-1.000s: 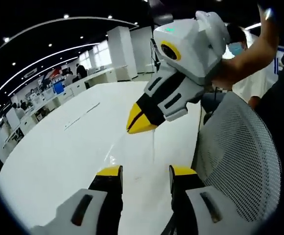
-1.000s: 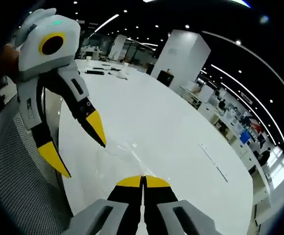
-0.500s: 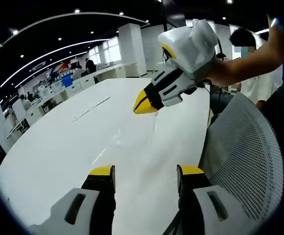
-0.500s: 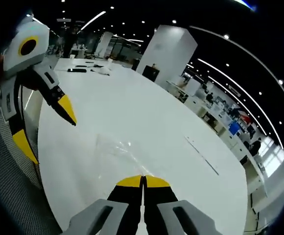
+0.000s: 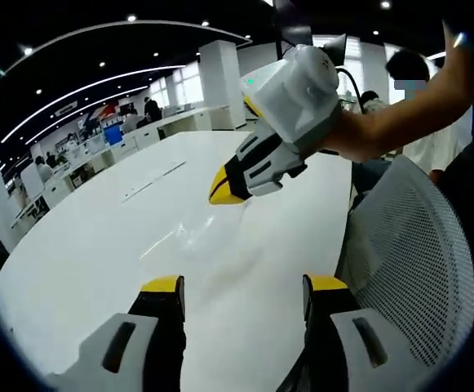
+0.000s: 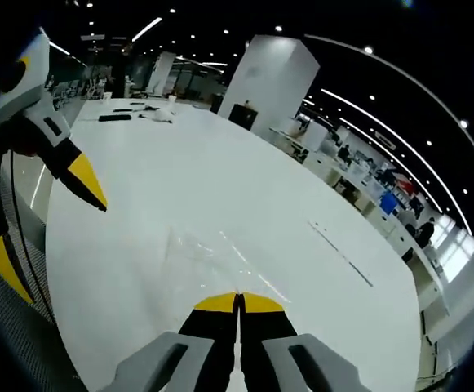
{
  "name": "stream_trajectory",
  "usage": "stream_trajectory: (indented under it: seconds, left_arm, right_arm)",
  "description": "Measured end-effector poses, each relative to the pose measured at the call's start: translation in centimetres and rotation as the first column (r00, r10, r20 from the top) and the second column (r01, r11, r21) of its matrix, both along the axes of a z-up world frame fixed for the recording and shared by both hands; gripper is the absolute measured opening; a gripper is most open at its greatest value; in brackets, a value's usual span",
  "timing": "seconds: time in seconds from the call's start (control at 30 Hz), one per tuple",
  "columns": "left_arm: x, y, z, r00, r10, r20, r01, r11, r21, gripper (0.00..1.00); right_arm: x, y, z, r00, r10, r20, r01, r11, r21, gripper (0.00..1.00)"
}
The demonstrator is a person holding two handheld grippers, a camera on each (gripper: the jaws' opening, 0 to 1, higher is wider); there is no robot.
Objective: Open the resealable bag by pulling the two sides of the seal apart until the entire bag opening is separated and visibly accessible.
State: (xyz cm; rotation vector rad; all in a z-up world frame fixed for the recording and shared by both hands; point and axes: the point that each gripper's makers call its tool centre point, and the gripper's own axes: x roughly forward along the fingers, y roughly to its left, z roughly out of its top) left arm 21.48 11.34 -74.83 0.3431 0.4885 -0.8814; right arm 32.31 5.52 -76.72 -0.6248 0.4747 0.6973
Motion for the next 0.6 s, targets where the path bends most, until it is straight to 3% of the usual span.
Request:
stream_trajectory:
  seconds: [0.13,0.27,0.6]
  left_arm:
    - [-0.1,0.4,-0.3,1.000,0.005,-0.009,-0.005,1.000,0.000,0.56]
    - [-0.1,0.9,-1.0,0.999,0.015,-0.033,-0.015,1.000,0.002,0.56]
    - [0.1,2.4,-1.3,0.999,0.040,-0.030,-0.039,0.999,0.035,0.56]
  right_arm:
    - [0.5,0.5,-0.3,1.000,-0.009,-0.014,0.009,1.000,0.011,0.00]
    - [0.6,1.4,-1.0,0.996,-0.029,-0.082,0.037,0.994,0.105,0.00]
    - [-0.4,2.4,-2.9,0.990,-0.014,-0.139,0.029,0.994,0.106,0.00]
